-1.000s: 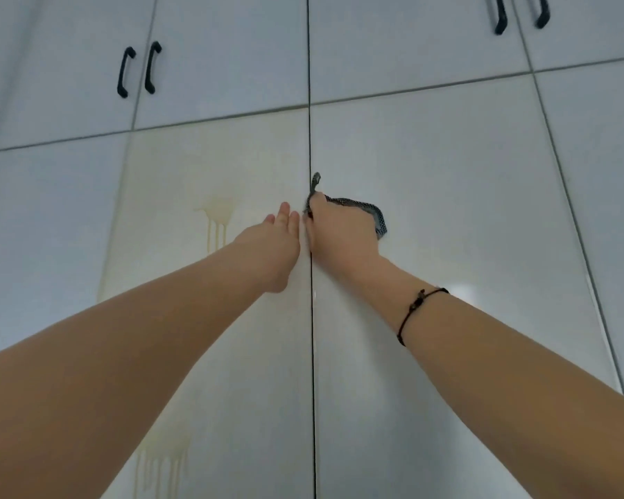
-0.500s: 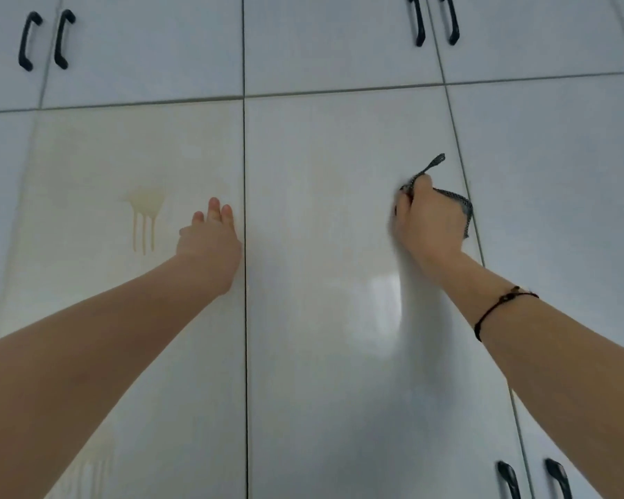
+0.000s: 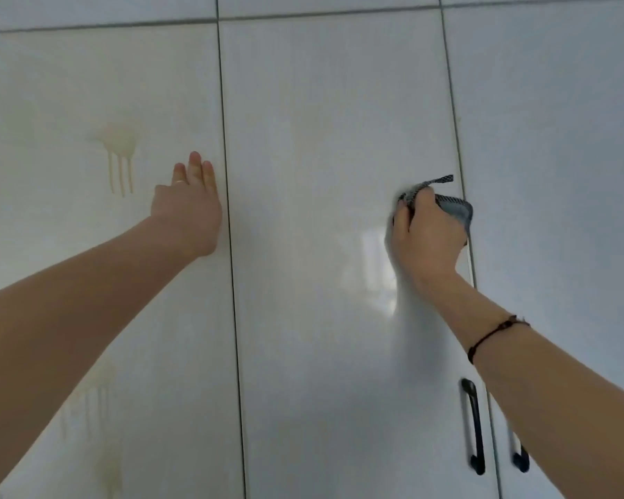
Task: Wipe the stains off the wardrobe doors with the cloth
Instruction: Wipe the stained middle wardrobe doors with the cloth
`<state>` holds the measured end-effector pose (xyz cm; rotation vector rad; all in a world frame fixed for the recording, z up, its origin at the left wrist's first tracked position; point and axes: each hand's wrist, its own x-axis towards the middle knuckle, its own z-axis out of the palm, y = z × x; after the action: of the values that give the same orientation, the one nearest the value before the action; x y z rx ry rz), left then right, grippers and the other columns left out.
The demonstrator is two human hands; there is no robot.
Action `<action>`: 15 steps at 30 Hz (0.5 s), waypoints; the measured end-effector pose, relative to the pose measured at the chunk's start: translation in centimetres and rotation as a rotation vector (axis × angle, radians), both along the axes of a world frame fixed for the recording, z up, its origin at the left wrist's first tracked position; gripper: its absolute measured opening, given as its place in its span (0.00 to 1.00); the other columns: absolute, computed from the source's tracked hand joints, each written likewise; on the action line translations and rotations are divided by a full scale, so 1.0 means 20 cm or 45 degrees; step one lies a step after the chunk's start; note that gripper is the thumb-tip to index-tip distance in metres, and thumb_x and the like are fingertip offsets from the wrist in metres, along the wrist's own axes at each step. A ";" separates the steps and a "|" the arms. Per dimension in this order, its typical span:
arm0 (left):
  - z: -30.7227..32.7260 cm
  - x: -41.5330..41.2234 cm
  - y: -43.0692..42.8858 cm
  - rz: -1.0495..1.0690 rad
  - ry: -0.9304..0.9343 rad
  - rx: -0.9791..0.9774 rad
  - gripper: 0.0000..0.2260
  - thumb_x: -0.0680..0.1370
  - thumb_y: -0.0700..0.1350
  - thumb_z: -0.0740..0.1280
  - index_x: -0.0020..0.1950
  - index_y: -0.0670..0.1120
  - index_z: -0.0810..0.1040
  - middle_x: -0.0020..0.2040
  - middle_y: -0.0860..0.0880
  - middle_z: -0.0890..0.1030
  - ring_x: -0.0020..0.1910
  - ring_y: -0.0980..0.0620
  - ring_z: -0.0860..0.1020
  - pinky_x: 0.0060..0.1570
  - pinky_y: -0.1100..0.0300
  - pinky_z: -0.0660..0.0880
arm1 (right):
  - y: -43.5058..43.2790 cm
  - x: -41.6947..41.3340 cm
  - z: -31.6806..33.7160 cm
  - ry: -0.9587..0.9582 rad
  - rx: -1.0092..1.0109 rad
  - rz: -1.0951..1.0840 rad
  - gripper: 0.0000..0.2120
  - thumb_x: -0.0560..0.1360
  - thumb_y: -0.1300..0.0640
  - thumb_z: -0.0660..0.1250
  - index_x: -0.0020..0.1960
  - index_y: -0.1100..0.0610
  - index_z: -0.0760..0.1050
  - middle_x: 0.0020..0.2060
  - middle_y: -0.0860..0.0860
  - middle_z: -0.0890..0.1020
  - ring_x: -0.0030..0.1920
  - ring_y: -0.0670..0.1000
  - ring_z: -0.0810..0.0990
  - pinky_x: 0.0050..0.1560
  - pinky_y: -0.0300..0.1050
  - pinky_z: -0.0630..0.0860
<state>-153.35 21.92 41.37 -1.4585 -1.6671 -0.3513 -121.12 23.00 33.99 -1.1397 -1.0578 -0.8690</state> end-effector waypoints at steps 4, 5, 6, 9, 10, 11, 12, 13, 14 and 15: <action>-0.17 -0.01 -0.02 0.031 0.100 -0.001 0.41 0.78 0.41 0.61 0.78 0.34 0.34 0.79 0.34 0.36 0.80 0.37 0.47 0.72 0.44 0.65 | 0.04 -0.09 -0.51 -0.053 -0.115 0.117 0.08 0.77 0.55 0.57 0.39 0.54 0.66 0.29 0.46 0.73 0.27 0.49 0.73 0.27 0.48 0.70; -0.23 0.00 -0.02 0.023 0.092 -0.010 0.41 0.78 0.42 0.61 0.78 0.34 0.34 0.79 0.34 0.36 0.80 0.37 0.48 0.72 0.44 0.65 | 0.02 -0.08 -0.65 -0.119 -0.193 0.083 0.08 0.76 0.55 0.58 0.38 0.54 0.68 0.27 0.47 0.72 0.26 0.50 0.72 0.27 0.47 0.70; -0.26 0.01 -0.03 0.025 0.087 -0.016 0.40 0.79 0.42 0.60 0.78 0.33 0.35 0.79 0.34 0.37 0.80 0.37 0.48 0.72 0.44 0.64 | 0.01 -0.06 -0.72 -0.194 -0.233 0.039 0.09 0.75 0.55 0.58 0.37 0.54 0.68 0.26 0.48 0.70 0.25 0.52 0.71 0.26 0.45 0.69; -0.40 0.06 -0.02 0.026 0.079 -0.024 0.37 0.80 0.42 0.58 0.78 0.32 0.36 0.79 0.32 0.38 0.80 0.36 0.49 0.72 0.44 0.65 | -0.04 0.11 -0.53 -0.409 -0.228 -0.034 0.11 0.78 0.52 0.56 0.41 0.56 0.70 0.28 0.49 0.73 0.25 0.54 0.73 0.25 0.46 0.71; -0.43 0.07 -0.01 0.020 0.078 -0.008 0.37 0.81 0.42 0.58 0.78 0.32 0.36 0.79 0.32 0.38 0.80 0.36 0.50 0.71 0.44 0.66 | -0.03 0.16 -0.38 -0.372 -0.170 -0.121 0.12 0.80 0.52 0.55 0.44 0.58 0.71 0.29 0.50 0.74 0.26 0.54 0.73 0.25 0.47 0.72; -0.45 0.08 0.00 0.009 0.080 0.018 0.36 0.81 0.42 0.58 0.78 0.32 0.36 0.79 0.32 0.39 0.80 0.36 0.51 0.70 0.45 0.67 | -0.05 0.19 -0.20 -0.276 -0.133 -0.184 0.13 0.80 0.52 0.54 0.47 0.59 0.71 0.29 0.51 0.73 0.26 0.55 0.73 0.26 0.47 0.72; -0.46 0.08 0.01 0.000 0.083 0.049 0.36 0.81 0.42 0.58 0.78 0.32 0.36 0.79 0.32 0.39 0.79 0.36 0.51 0.70 0.45 0.67 | -0.05 0.21 -0.06 -0.167 -0.105 -0.215 0.13 0.81 0.51 0.54 0.49 0.60 0.70 0.29 0.51 0.72 0.27 0.55 0.73 0.27 0.46 0.69; -0.46 0.07 0.03 0.000 0.080 0.075 0.36 0.81 0.42 0.58 0.78 0.32 0.36 0.79 0.32 0.39 0.79 0.35 0.51 0.69 0.46 0.68 | -0.04 0.22 0.04 -0.068 -0.087 -0.208 0.12 0.82 0.51 0.53 0.50 0.59 0.69 0.29 0.51 0.72 0.27 0.56 0.73 0.27 0.44 0.64; -0.46 0.07 0.03 -0.001 0.077 0.093 0.36 0.81 0.42 0.57 0.78 0.32 0.36 0.79 0.32 0.39 0.79 0.35 0.51 0.68 0.46 0.69 | -0.03 0.22 0.06 0.009 -0.060 -0.191 0.11 0.82 0.51 0.53 0.50 0.58 0.68 0.29 0.51 0.72 0.28 0.55 0.72 0.27 0.43 0.59; -0.46 0.07 0.03 0.000 0.064 0.104 0.35 0.81 0.42 0.56 0.78 0.32 0.36 0.79 0.32 0.39 0.79 0.36 0.51 0.68 0.47 0.69 | -0.03 0.18 0.03 0.076 -0.067 -0.158 0.10 0.82 0.51 0.53 0.49 0.57 0.66 0.29 0.50 0.71 0.28 0.54 0.70 0.27 0.44 0.56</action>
<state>-151.88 22.59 32.22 -1.3959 -1.5948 -0.3755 -117.45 22.47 34.61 -1.2789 -0.9738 -0.9031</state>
